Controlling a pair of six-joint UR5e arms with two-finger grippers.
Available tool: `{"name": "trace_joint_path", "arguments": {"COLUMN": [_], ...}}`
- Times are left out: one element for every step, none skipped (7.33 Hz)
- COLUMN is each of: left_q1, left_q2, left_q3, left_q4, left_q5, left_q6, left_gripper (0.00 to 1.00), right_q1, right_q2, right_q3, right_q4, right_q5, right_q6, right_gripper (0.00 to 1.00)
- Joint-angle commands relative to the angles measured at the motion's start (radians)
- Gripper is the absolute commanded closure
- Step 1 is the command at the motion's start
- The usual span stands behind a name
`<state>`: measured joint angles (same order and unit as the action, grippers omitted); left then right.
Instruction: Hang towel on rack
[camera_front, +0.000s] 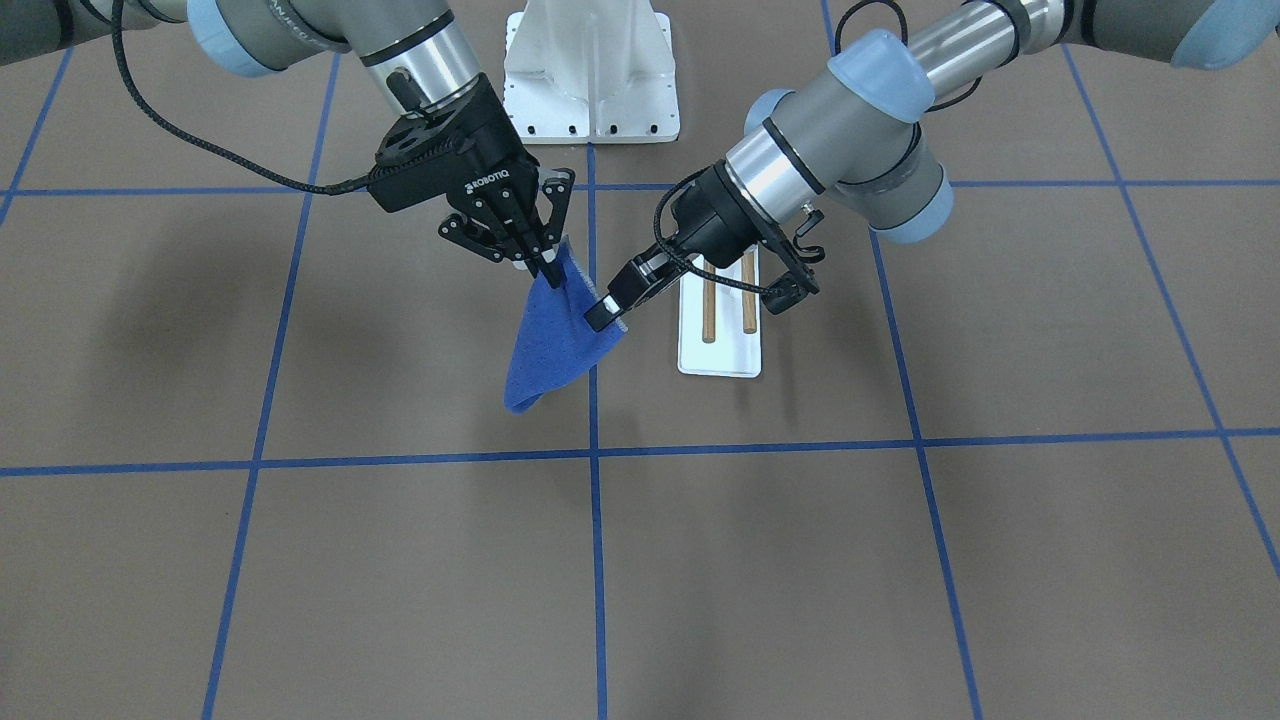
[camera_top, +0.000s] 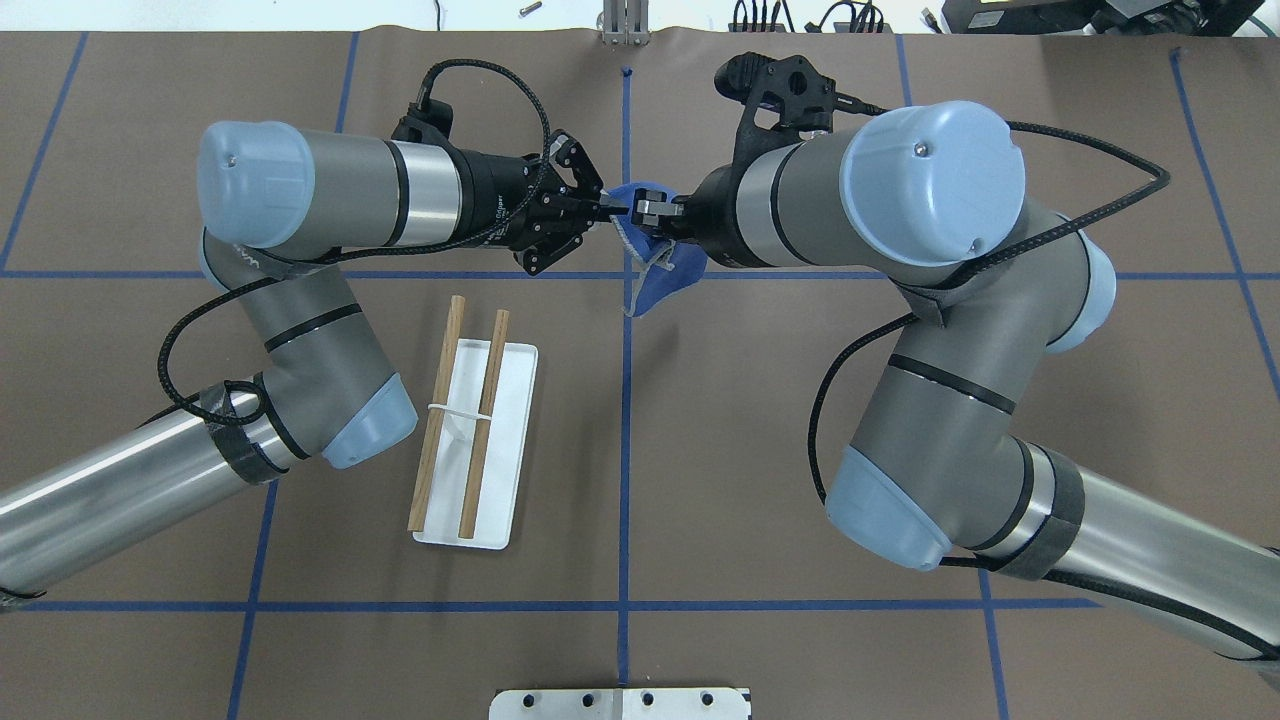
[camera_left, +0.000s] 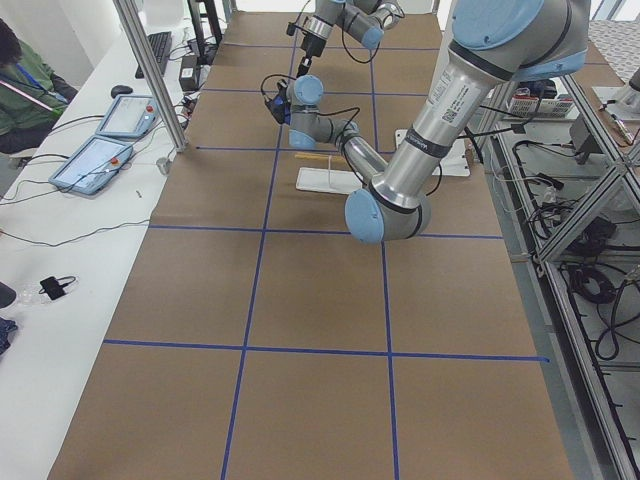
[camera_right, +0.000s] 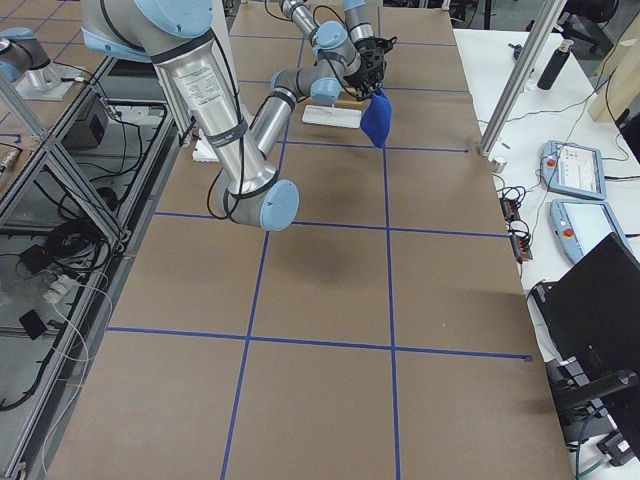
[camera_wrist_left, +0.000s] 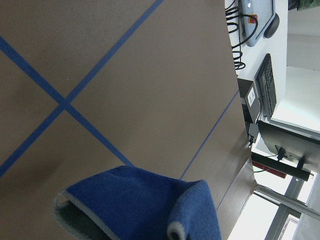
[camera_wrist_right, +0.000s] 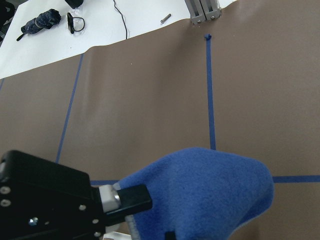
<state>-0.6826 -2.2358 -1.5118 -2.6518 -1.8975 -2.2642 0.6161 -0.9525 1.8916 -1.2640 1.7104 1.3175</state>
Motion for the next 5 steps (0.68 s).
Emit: {"name": "trace_joint_path", "arguments": {"left_q1": [0.000,0.000,-0.002,-0.002,-0.002], "left_q2": [-0.001,-0.001,0.001,0.002,0.027], "left_q3": [-0.002,-0.007,-0.008,-0.016,-0.045], "left_q4": [-0.019,-0.023,-0.024,-0.024,-0.017], "left_q5": [0.001,0.000,0.000,0.000,-0.002], "left_q6": [0.000,0.000,0.002,0.000,0.002], "left_gripper": [1.00,1.00,1.00,1.00,1.00], "right_q1": [0.001,0.002,0.002,0.007,0.025], "right_q2": [-0.029,-0.067,-0.106,-0.129,-0.140], "right_q3": [0.009,0.018,0.018,0.015,0.004], "right_q4": [0.000,0.000,-0.005,-0.012,-0.021], "right_q5": [-0.011,-0.009,-0.009,-0.006,-0.003], "right_q6": [0.002,0.000,-0.009,-0.015,-0.017], "right_gripper": [0.00,0.00,0.00,0.00,0.00]}}
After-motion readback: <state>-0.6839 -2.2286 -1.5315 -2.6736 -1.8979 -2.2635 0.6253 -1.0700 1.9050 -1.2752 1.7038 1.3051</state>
